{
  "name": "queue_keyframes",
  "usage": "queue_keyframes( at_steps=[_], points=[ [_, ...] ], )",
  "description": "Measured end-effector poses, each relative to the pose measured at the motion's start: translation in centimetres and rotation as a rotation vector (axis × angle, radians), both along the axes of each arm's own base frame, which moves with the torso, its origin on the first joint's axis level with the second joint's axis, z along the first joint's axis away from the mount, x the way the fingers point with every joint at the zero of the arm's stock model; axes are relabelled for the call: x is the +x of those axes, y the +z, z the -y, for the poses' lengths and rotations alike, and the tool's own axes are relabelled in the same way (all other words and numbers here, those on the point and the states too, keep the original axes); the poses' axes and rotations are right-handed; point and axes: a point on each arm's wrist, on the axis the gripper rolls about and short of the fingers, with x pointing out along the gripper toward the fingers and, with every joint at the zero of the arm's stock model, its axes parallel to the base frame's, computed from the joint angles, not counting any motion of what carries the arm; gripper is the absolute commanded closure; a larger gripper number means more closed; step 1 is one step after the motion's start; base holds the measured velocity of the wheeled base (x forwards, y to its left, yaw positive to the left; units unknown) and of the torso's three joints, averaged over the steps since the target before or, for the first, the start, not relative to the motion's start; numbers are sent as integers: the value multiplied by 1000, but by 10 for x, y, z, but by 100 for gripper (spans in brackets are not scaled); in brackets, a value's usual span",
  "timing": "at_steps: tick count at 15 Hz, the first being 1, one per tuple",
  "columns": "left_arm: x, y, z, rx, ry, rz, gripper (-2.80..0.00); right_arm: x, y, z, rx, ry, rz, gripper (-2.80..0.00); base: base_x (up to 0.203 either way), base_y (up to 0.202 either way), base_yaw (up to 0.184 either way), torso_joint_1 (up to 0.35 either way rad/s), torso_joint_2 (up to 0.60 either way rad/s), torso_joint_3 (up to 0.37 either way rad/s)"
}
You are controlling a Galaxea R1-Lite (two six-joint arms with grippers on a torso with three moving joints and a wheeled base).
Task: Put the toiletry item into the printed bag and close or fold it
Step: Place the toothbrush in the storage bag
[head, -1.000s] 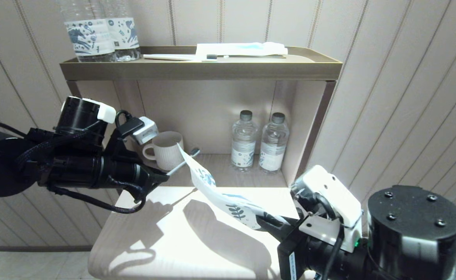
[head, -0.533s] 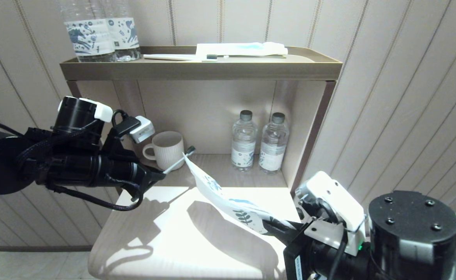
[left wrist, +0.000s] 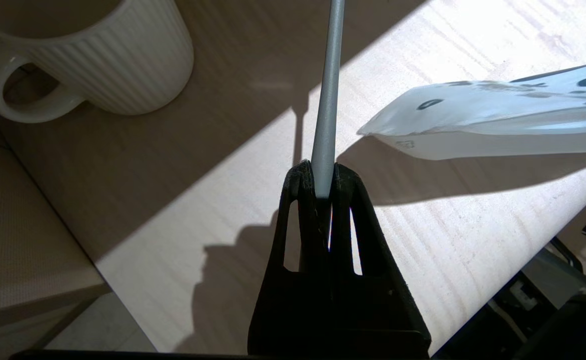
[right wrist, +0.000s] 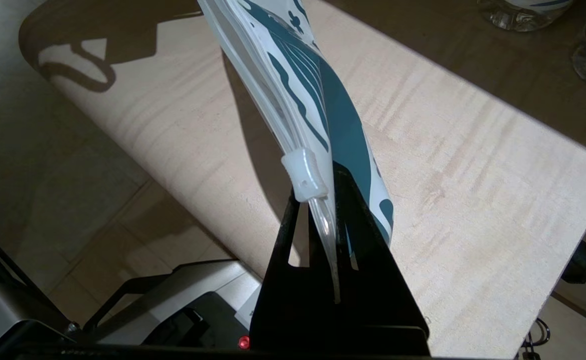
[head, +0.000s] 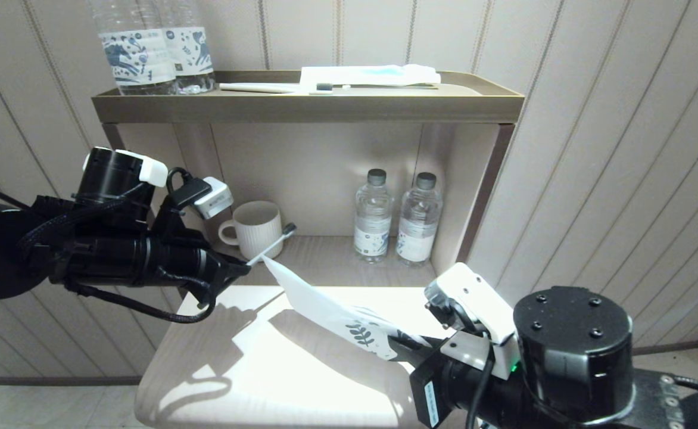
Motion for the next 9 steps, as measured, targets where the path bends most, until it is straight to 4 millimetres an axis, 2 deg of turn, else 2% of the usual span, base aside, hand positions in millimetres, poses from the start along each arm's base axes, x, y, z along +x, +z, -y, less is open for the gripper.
queue_keyframes(
  at_steps=[9],
  points=[
    [-2,-5,6,7,-22,-18,0,8,-1,-16,2,13,-1,0,0,0,0,0,0,0]
  ],
)
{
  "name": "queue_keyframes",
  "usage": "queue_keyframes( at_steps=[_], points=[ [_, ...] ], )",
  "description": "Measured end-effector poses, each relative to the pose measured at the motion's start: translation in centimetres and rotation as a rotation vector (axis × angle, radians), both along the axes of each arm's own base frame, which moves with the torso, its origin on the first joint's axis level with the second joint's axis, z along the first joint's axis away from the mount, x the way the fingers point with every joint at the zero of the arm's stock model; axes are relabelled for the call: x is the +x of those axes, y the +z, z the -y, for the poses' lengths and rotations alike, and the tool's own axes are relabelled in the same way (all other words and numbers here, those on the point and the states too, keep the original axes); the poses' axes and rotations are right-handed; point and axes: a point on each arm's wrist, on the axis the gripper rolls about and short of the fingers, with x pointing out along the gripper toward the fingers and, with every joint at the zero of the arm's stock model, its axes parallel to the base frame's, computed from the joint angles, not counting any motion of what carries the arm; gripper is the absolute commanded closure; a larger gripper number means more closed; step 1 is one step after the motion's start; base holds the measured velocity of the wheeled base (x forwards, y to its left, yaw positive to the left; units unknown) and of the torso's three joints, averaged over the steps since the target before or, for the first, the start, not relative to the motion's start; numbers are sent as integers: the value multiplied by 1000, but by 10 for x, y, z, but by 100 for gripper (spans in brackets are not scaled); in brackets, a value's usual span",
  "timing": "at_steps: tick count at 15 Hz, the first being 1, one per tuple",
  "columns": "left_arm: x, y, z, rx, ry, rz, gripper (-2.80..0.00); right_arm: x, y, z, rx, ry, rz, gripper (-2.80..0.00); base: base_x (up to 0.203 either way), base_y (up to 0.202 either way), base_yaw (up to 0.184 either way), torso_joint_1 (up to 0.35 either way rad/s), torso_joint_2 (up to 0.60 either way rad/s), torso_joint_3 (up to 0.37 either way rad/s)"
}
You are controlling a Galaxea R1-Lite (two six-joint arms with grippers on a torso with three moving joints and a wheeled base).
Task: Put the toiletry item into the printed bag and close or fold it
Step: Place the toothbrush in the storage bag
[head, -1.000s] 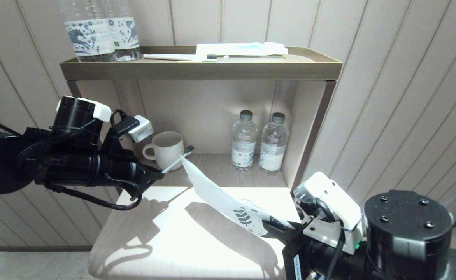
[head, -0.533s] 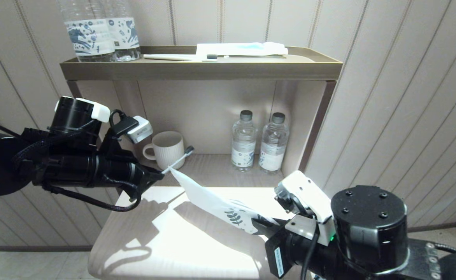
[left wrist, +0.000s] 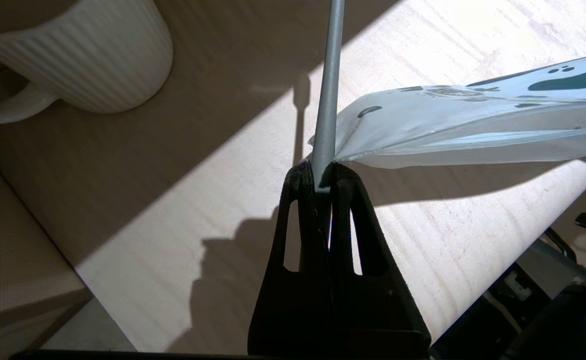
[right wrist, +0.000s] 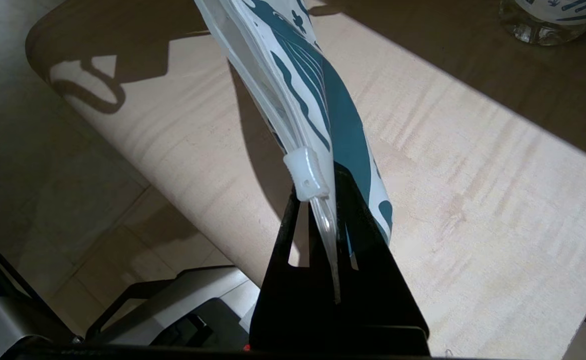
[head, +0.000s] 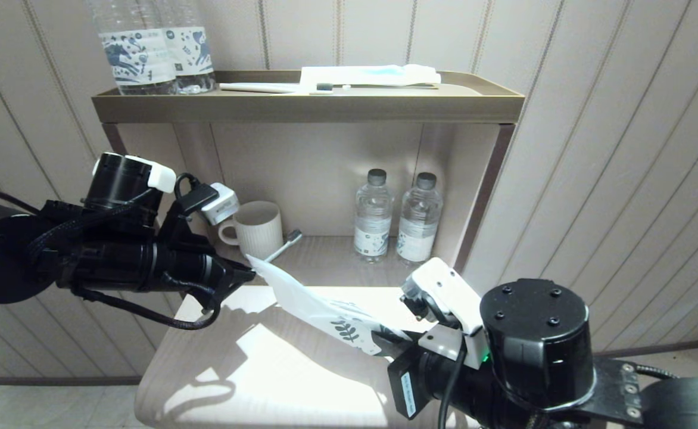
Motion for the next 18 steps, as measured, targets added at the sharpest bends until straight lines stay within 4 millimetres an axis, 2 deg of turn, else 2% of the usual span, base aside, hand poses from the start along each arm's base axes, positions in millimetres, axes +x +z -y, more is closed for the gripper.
queue_keyframes(
  at_steps=[7,13,18],
  points=[
    [-2,-4,4,5,-15,-12,0,9,3,-15,16,22,8,0,0,0,0,0,0,0],
    [-3,-5,6,7,-24,-16,0,17,-4,-25,5,34,-5,0,0,0,0,0,0,0],
    [-3,-4,6,9,-21,-13,0,17,-4,-19,-8,22,-1,0,0,0,0,0,0,0]
  ],
)
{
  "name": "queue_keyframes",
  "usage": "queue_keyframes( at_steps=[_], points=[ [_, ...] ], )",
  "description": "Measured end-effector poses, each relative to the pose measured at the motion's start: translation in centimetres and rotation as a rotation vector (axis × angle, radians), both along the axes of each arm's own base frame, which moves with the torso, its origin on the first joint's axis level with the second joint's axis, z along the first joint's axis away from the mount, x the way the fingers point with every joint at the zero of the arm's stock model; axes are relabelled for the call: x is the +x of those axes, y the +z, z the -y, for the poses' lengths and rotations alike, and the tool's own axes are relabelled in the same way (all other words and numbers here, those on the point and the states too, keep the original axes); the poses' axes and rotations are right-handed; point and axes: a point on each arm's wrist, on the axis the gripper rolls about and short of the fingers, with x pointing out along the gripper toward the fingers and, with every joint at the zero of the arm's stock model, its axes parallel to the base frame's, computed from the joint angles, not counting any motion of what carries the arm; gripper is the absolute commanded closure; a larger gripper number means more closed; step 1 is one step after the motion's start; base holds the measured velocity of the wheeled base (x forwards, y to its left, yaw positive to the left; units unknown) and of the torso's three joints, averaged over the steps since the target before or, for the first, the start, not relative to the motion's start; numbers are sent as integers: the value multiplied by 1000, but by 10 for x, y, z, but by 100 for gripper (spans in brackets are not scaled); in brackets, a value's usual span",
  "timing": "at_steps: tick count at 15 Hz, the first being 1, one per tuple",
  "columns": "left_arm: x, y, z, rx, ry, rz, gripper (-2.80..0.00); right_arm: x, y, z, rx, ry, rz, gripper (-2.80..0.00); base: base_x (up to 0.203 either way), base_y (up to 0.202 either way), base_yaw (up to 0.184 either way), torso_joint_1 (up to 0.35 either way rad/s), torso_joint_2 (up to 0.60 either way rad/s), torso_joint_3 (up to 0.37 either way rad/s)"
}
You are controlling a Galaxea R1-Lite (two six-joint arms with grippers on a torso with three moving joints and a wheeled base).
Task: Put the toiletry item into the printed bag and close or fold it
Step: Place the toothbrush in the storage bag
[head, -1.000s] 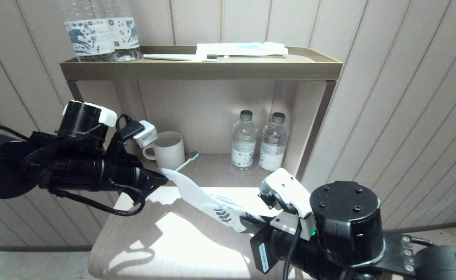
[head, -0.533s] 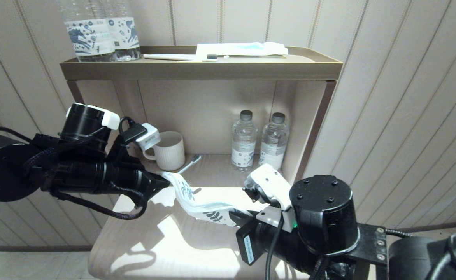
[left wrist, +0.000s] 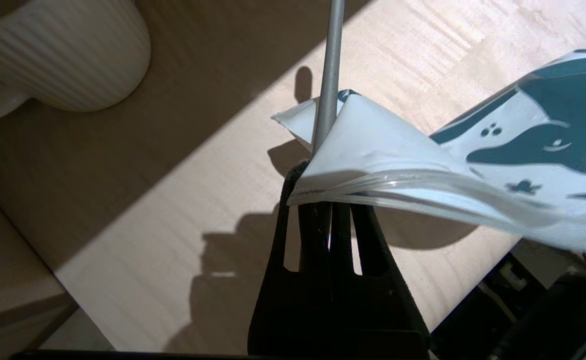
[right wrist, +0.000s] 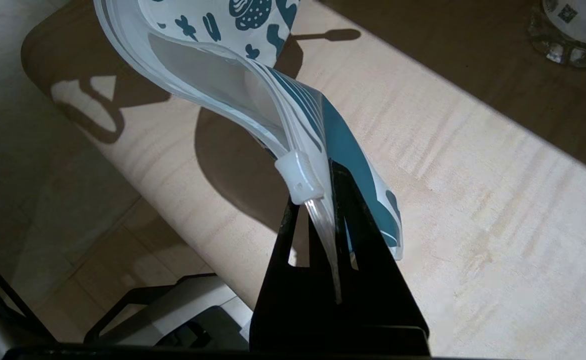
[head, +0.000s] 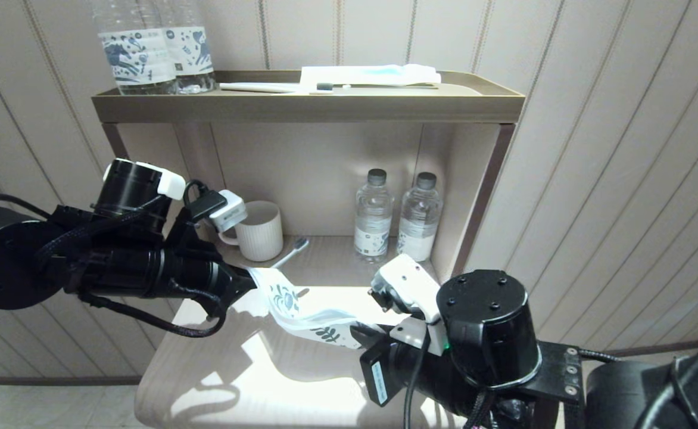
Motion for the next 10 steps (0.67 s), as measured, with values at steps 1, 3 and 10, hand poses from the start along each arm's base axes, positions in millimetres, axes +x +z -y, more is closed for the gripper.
queue_keyframes(
  at_steps=[1,3,10],
  points=[
    [-2,3,-1,6,11,12,0,-2,3,5,-9,-1,14,0,0,0,0,0,0,0],
    [-7,12,-2,11,30,48,0,-4,8,19,-50,-9,63,0,0,0,0,0,0,0],
    [-42,71,-13,137,-108,187,0,-6,18,53,-134,-51,159,0,0,0,0,0,0,0]
  ],
)
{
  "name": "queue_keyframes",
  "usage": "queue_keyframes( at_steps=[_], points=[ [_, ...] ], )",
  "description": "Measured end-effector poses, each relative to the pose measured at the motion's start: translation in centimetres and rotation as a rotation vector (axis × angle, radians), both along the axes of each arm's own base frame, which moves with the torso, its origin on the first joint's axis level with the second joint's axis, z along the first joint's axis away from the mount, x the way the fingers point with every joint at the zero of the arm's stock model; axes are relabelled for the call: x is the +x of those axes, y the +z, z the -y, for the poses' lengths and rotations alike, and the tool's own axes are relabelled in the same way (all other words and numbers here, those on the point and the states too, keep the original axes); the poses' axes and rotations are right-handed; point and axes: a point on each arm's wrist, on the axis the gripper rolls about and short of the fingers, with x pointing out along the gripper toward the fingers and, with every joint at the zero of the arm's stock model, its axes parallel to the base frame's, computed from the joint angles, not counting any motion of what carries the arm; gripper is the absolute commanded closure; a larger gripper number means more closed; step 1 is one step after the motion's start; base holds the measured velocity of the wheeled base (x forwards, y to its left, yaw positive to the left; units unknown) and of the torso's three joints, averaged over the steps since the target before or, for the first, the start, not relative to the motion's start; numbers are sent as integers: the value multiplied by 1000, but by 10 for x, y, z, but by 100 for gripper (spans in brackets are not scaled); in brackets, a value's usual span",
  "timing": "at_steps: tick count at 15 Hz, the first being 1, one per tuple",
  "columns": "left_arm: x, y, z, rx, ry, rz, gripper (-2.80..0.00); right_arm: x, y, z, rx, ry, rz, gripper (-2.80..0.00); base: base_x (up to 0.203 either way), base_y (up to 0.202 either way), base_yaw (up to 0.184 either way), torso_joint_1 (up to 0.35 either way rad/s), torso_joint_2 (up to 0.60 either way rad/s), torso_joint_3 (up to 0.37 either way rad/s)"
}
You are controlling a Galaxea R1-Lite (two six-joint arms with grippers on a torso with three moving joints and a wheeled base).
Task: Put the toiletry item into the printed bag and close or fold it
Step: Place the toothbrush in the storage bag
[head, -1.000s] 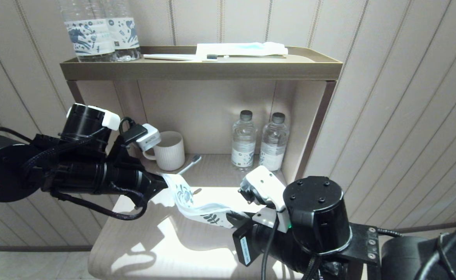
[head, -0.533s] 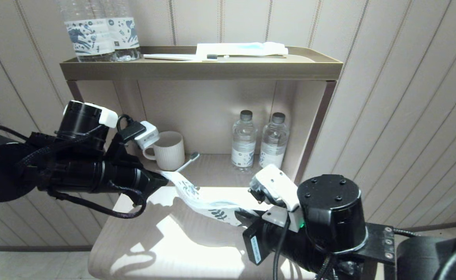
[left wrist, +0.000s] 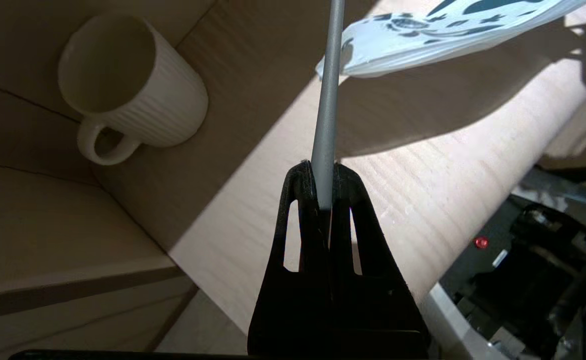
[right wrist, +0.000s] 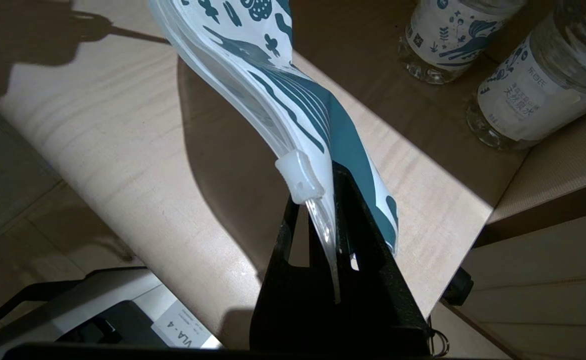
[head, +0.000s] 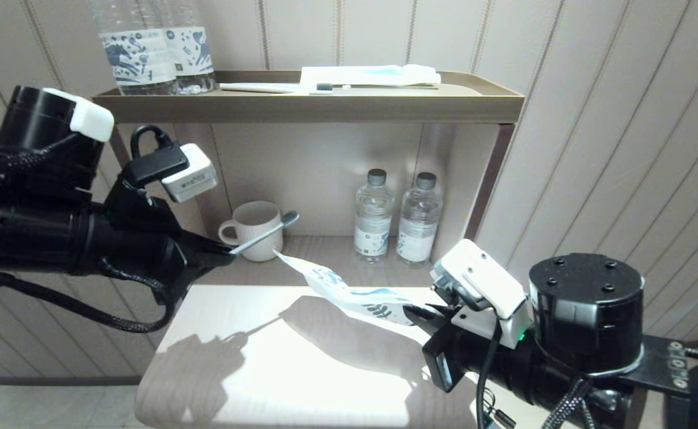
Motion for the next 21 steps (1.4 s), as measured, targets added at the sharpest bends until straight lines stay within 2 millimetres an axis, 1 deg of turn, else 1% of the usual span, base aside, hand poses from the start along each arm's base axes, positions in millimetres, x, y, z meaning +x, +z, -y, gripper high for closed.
queue_keyframes(
  at_steps=[2,4,6,9,11,13,15,21],
  points=[
    [-12,18,6,56,-75,3,0,-1,1,1,2,3,1,0,0,0,0,0,0,0],
    [-24,29,20,118,-162,-26,0,0,0,1,4,9,-2,0,0,0,0,0,0,0],
    [-22,34,38,160,-218,-64,0,1,0,-1,7,14,-2,0,0,0,0,0,0,0],
    [-15,26,69,224,-288,-124,0,4,-3,-4,2,15,-10,0,0,0,0,0,0,0],
    [-9,18,81,255,-296,-138,0,6,-4,-6,0,17,-14,0,0,0,0,0,0,0],
    [-6,12,87,279,-313,-150,0,7,-5,-7,-1,22,-18,0,0,0,0,0,0,0],
    [-9,7,89,315,-327,-177,0,7,-7,-7,-3,23,-21,0,0,0,0,0,0,0],
    [-7,3,94,384,-305,-161,0,8,-8,-8,-4,23,-26,0,0,0,0,0,0,0]
  ],
)
